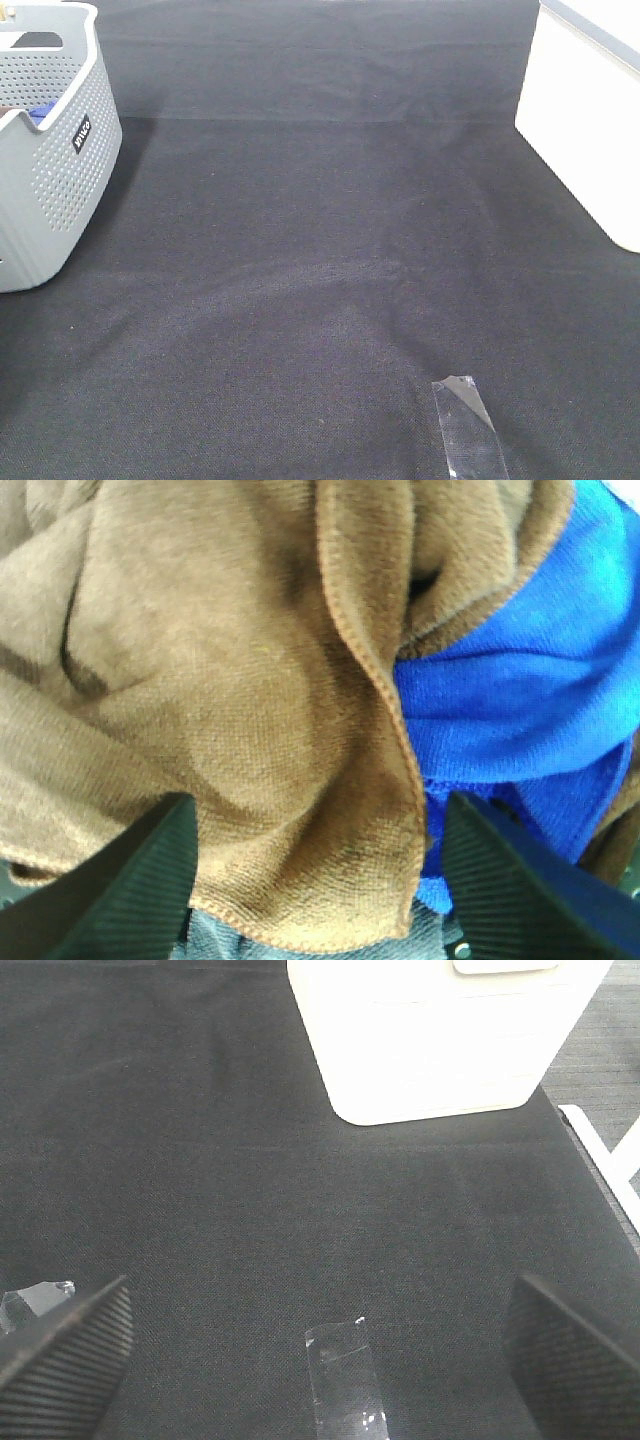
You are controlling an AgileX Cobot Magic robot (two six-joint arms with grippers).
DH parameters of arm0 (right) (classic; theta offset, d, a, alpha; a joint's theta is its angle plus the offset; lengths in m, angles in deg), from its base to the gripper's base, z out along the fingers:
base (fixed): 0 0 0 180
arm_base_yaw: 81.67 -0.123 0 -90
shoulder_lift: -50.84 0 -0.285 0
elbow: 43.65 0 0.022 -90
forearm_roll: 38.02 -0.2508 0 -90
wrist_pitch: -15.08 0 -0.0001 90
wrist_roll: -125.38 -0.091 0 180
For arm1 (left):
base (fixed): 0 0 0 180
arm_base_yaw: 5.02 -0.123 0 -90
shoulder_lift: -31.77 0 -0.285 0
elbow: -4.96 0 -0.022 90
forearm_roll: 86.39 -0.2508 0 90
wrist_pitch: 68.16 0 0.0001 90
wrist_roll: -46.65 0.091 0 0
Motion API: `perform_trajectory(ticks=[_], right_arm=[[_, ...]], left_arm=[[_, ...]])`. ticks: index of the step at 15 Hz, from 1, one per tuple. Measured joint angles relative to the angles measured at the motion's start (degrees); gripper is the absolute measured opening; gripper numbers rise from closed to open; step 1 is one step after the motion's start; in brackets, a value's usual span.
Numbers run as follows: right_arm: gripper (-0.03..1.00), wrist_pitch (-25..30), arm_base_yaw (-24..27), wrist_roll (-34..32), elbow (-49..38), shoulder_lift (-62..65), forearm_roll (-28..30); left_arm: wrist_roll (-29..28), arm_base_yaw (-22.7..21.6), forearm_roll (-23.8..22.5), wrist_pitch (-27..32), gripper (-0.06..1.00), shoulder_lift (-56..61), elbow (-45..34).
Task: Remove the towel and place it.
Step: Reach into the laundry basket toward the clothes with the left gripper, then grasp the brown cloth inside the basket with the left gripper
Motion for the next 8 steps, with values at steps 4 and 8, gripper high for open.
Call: perform_trajectory(ticks=[4, 8], right_arm=[[0.96, 0.0, 0.0, 0.0, 0.0, 0.0, 0.0], [0.96, 0.0, 0.0, 0.0, 0.0, 0.0, 0.0]], left_arm=[[-0.5, 0.0, 0.1, 0.0, 0.65, -1.4, 0.0], [-3.7, 0.0, 0.1, 0.0, 0.65, -1.8, -0.1]])
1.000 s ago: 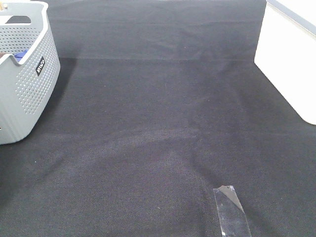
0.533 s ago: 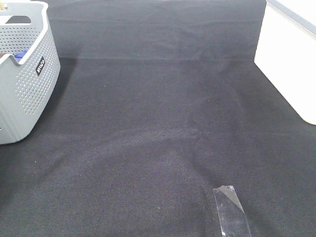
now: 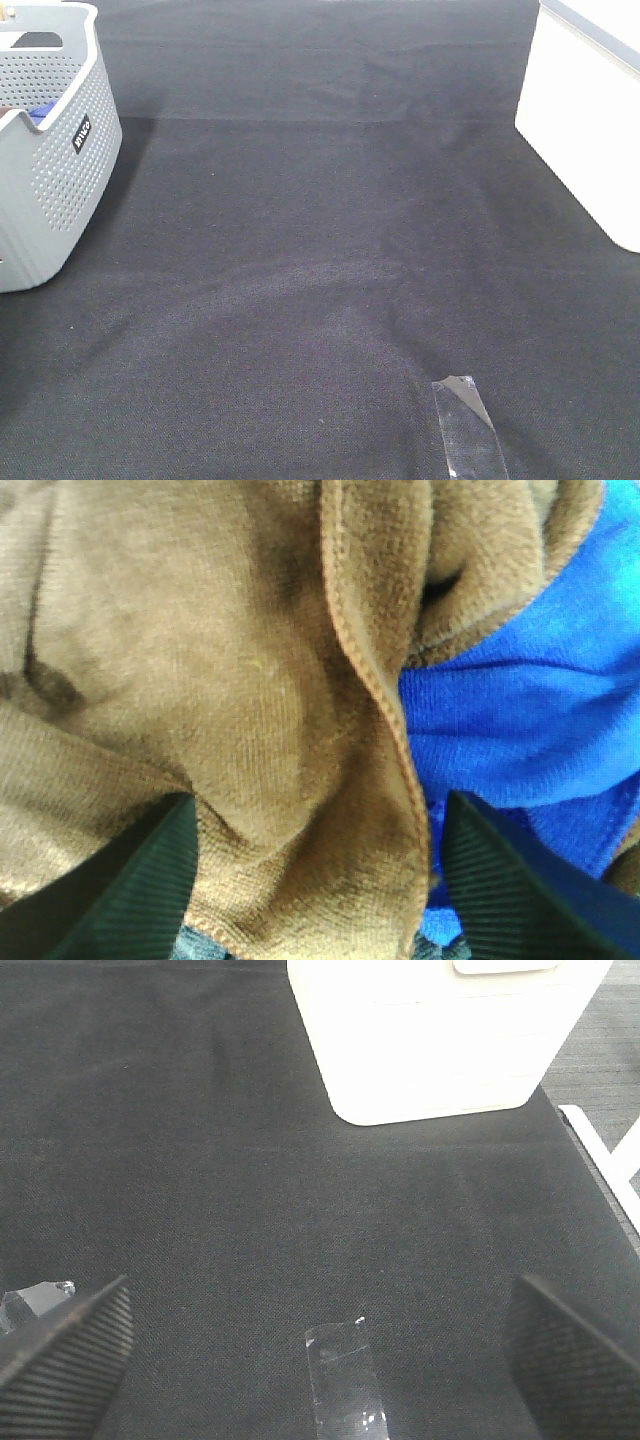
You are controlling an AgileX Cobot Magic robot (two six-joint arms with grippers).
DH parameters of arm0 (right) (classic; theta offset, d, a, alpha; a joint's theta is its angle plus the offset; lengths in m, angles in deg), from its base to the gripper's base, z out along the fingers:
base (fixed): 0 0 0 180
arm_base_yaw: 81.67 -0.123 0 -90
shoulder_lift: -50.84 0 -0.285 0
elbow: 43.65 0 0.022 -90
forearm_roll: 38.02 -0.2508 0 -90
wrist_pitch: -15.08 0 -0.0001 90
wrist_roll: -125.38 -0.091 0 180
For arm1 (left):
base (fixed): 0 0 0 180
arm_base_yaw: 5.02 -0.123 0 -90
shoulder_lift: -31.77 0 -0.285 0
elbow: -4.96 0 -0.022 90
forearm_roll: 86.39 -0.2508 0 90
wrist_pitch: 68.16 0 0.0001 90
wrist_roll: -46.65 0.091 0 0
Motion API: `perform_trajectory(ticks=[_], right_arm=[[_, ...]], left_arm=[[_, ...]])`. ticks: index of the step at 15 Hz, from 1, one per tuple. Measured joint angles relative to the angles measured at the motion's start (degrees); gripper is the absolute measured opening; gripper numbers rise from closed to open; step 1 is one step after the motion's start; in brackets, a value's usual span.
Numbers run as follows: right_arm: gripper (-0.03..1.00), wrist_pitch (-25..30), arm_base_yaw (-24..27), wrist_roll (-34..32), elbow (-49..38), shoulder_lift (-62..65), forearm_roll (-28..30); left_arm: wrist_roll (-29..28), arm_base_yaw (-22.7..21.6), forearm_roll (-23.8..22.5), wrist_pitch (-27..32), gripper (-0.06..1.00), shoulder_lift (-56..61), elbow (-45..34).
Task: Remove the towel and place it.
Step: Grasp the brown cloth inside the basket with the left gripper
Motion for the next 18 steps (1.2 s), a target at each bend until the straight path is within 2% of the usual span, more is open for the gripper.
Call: perform_trajectory(ticks=[3, 8, 9, 13, 14, 15, 16, 17, 18], right_arm=[[0.96, 0.0, 0.0, 0.0, 0.0, 0.0, 0.0], [0.96, 0.0, 0.0, 0.0, 0.0, 0.0, 0.0], [0.96, 0.0, 0.0, 0.0, 0.0, 0.0, 0.0], [0.96, 0.0, 0.0, 0.0, 0.0, 0.0, 0.0], [0.96, 0.0, 0.0, 0.0, 0.0, 0.0, 0.0], [0.96, 0.0, 0.0, 0.0, 0.0, 0.0, 0.0], [0.96, 0.0, 0.0, 0.0, 0.0, 0.0, 0.0], [0.96, 0.0, 0.0, 0.0, 0.0, 0.0, 0.0], [0.96, 0.0, 0.0, 0.0, 0.0, 0.0, 0.0]], left_arm=[[-2.9, 0.0, 1.0, 0.0, 0.65, 0.0, 0.0], [-3.2, 0.0, -0.2, 0.0, 0.65, 0.0, 0.0], [-3.2, 0.0, -1.0, 0.0, 0.61, 0.0, 0.0], [-3.1, 0.0, -2.5, 0.0, 0.32, 0.0, 0.0], [-3.1, 0.0, -2.5, 0.0, 0.26, 0.0, 0.0], [-3.1, 0.0, -2.5, 0.0, 0.26, 0.0, 0.0], [-3.0, 0.0, -2.5, 0.0, 0.13, 0.0, 0.0], [-3.0, 0.0, -2.5, 0.0, 0.13, 0.0, 0.0], [-2.9, 0.0, -2.2, 0.0, 0.00, 0.0, 0.0]])
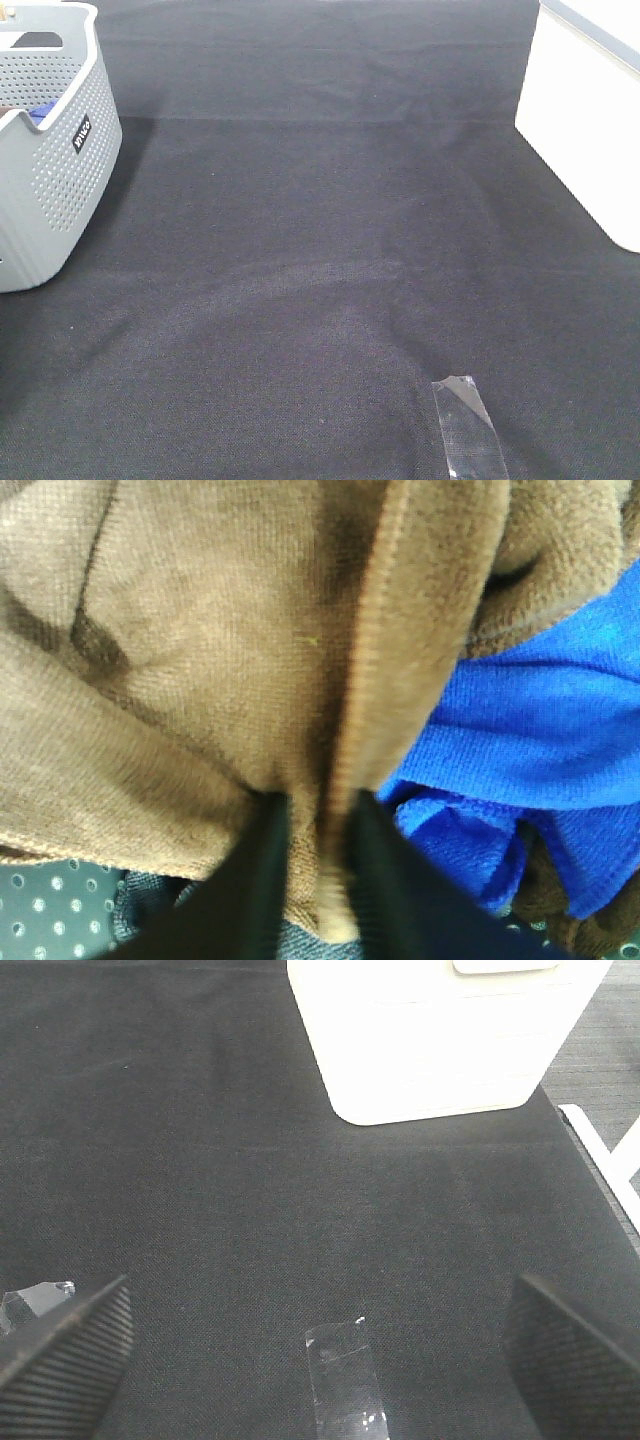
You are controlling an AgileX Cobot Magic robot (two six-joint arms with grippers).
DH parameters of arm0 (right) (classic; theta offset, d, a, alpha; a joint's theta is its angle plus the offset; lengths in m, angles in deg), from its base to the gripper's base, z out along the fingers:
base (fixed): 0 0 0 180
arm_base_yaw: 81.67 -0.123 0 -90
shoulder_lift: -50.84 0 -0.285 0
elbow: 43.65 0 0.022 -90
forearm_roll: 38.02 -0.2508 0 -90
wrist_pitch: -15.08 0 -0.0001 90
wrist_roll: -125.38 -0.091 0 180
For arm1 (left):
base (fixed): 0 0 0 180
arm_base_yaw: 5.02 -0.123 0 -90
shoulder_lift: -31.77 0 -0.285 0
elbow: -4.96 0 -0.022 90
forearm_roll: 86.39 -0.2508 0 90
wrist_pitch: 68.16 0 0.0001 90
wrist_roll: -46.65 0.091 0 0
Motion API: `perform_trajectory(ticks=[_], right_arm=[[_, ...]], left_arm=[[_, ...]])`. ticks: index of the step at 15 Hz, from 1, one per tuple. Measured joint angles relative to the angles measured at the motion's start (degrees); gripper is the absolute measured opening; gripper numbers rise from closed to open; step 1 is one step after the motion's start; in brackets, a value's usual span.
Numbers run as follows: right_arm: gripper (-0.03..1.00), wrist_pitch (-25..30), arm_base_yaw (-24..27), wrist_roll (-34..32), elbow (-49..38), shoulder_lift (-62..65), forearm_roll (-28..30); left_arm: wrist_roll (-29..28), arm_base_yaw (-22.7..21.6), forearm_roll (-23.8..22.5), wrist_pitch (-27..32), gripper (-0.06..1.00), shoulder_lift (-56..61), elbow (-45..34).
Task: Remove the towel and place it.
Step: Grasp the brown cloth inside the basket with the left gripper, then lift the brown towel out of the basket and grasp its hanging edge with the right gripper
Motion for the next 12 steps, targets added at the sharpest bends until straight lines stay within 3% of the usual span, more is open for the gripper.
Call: perform_trajectory(ticks=[5, 12], right_arm=[[0.96, 0.0, 0.0, -0.1, 0.0, 0.0, 0.0], [0.96, 0.0, 0.0, -0.3, 0.0, 0.0, 0.0]], left_arm=[[0.0, 0.9, 1.4, 0.0, 0.00, 2.2, 0.0], [0.0, 6.8, 0.1, 0.2, 0.00, 20.3, 3.3]])
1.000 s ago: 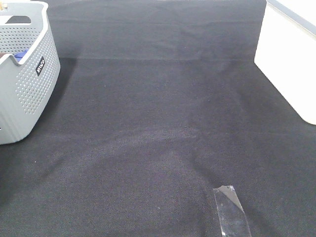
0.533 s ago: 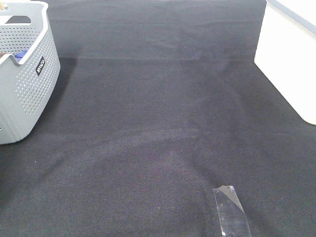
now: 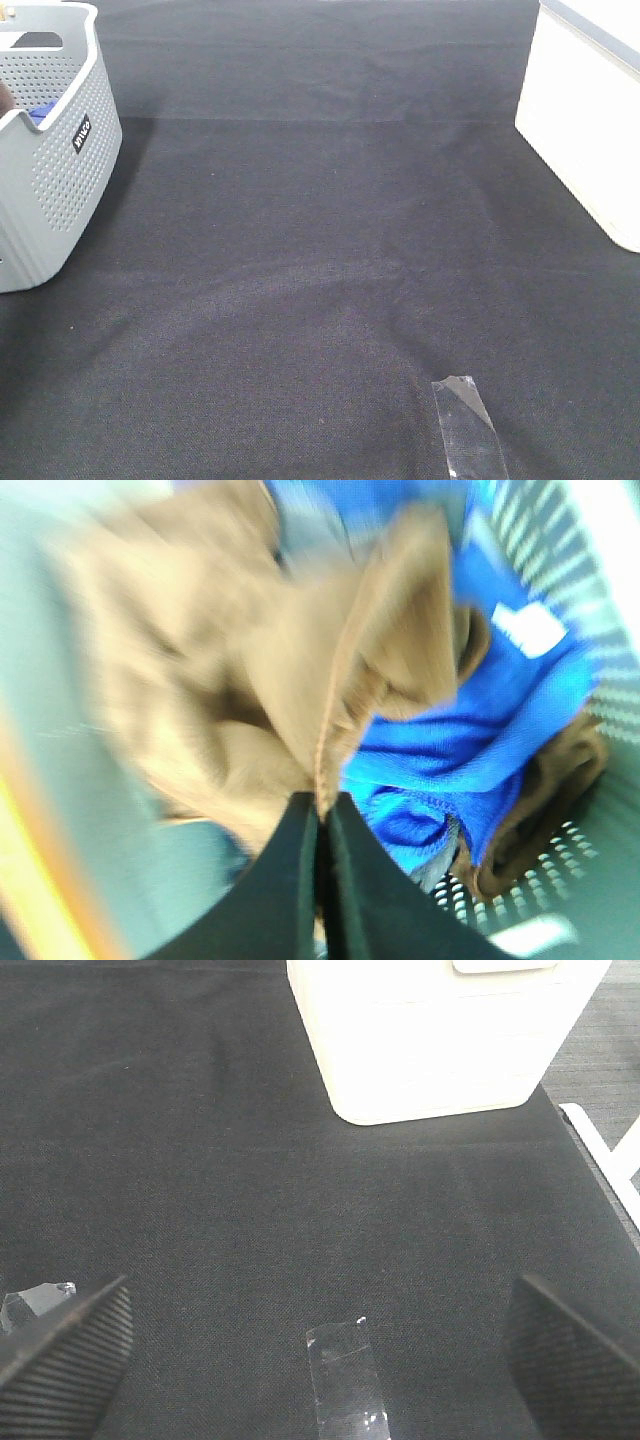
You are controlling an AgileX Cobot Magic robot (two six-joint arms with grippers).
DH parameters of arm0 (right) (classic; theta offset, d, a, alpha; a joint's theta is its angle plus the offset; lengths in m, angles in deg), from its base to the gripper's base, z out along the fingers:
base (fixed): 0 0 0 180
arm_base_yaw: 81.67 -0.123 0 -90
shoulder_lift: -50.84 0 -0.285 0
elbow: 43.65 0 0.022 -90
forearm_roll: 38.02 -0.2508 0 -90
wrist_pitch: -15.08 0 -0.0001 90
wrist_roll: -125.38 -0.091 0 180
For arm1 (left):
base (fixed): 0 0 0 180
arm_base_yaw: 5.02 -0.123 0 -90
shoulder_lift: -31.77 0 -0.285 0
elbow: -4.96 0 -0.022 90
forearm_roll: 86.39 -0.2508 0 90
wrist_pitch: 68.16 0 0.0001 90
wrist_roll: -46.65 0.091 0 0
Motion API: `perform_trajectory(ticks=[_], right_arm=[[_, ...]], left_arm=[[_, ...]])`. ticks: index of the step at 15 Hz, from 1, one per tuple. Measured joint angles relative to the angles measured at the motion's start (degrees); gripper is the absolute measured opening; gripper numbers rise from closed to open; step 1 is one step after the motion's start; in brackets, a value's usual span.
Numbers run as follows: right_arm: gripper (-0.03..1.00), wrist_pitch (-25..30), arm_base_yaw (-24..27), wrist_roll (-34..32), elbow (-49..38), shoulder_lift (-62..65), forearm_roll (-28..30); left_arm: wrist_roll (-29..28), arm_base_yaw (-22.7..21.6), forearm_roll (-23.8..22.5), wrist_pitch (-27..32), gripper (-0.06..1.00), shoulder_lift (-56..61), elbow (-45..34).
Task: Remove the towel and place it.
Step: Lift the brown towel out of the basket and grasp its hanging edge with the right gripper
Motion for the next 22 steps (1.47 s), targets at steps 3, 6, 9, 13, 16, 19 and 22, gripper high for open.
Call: perform_trajectory(ticks=[3, 6, 9, 13, 16, 19, 22], right_arm=[[0.96, 0.0, 0.0, 0.0, 0.0, 0.0, 0.0], [0.96, 0.0, 0.0, 0.0, 0.0, 0.0, 0.0], [0.96, 0.0, 0.0, 0.0, 0.0, 0.0, 0.4], [0.96, -3.6, 0.1, 6.0, 1.0, -2.3, -5.7], [0.96, -16.7, 0.1, 19.4, 1.3, -14.1, -23.7], [0.96, -25.6, 0.1, 45.7, 1.3, -30.1, -47.3], [0.95, -22.6, 0.1, 78.4, 1.3, -46.4, -74.6]], left_arm=[[3.2, 2.1, 0.0, 0.1, 0.00, 3.7, 0.0], [8.9, 6.7, 0.0, 0.1, 0.00, 8.8, 0.0], [9.3, 11.2, -1.5, 0.1, 0.00, 13.2, 0.0], [9.3, 18.2, -2.9, -3.7, 0.00, 19.7, 0.1], [11.7, 22.9, -2.2, -4.3, 0.00, 21.2, 0.1], [14.5, 27.7, 0.7, -6.2, 0.00, 21.3, 0.1], [16.3, 31.9, 2.1, -10.3, 0.00, 21.3, 0.1]])
